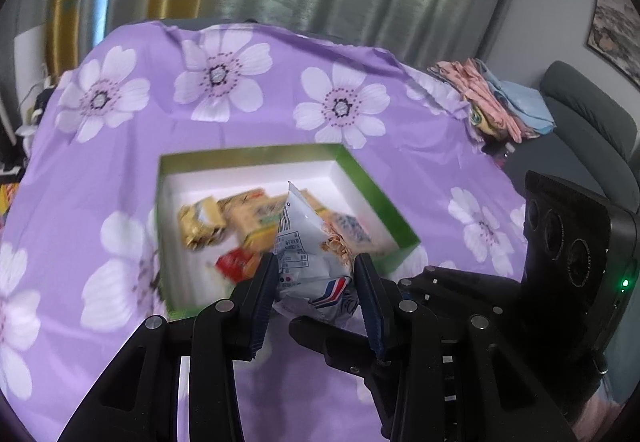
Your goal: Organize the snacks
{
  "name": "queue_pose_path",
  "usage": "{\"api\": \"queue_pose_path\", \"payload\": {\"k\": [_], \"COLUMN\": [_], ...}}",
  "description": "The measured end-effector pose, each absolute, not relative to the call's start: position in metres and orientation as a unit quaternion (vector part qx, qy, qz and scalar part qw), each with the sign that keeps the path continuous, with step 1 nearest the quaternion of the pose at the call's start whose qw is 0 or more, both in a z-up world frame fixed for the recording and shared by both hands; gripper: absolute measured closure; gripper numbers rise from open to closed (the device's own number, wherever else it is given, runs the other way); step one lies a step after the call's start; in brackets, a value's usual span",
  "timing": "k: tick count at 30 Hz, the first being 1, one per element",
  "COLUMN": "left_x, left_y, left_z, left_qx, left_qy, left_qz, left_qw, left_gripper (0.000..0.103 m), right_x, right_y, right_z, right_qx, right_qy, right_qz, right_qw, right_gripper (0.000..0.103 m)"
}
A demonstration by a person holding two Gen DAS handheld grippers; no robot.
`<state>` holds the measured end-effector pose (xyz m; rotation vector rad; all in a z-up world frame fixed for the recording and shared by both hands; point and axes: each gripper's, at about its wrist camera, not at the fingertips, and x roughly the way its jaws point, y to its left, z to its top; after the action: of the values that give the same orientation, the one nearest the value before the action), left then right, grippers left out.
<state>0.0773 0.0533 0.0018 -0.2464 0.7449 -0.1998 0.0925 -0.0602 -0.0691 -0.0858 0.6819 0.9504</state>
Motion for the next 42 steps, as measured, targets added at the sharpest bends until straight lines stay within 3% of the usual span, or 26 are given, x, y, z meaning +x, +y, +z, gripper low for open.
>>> {"api": "queue_pose_path", "payload": {"k": [14,15,17,18,22,25,26,37,42], "left_x": [0.157,0.153,0.145,0.14,0.118,0.101,0.094,0.052,0.045], "left_y": [0.05,0.05,0.051,0.05,0.053,0.056,0.056,0.04,0.037], "left_z": [-0.03,-0.028,-0.022,-0.017,0.003,0.02,0.027,0.068,0.081], "left_qx": [-0.121,-0.118,-0.107,-0.098,-0.085,-0.085,-0.079,-0.048,-0.045], "left_qy": [0.417,0.415,0.41,0.406,0.393,0.38,0.369,0.358,0.354], "left_qz": [-0.059,-0.056,-0.045,-0.037,-0.016,0.005,0.022,0.053,0.063], "left_qw": [0.899,0.9,0.905,0.908,0.916,0.921,0.926,0.931,0.932], "left_gripper": [0.061,0.058,0.03,0.024,0.02,0.003,0.001,0.001,0.001], "right_x": [0.171,0.17,0.166,0.164,0.149,0.134,0.129,0.079,0.07], "right_y": [-0.055,-0.057,-0.064,-0.067,-0.08,-0.089,-0.092,-0.105,-0.108], "right_z": [-0.091,-0.09,-0.086,-0.084,-0.069,-0.055,-0.05,0.001,0.015], "right_qx": [-0.073,-0.074,-0.072,-0.071,-0.077,-0.085,-0.086,-0.113,-0.118], "right_qy": [0.373,0.373,0.37,0.369,0.359,0.346,0.341,0.301,0.293], "right_qz": [0.387,0.383,0.376,0.372,0.354,0.345,0.345,0.348,0.348], "right_qw": [0.84,0.842,0.846,0.849,0.86,0.868,0.87,0.88,0.883], "right_gripper": [0.06,0.06,0.057,0.053,0.037,0.025,0.025,0.013,0.013]}}
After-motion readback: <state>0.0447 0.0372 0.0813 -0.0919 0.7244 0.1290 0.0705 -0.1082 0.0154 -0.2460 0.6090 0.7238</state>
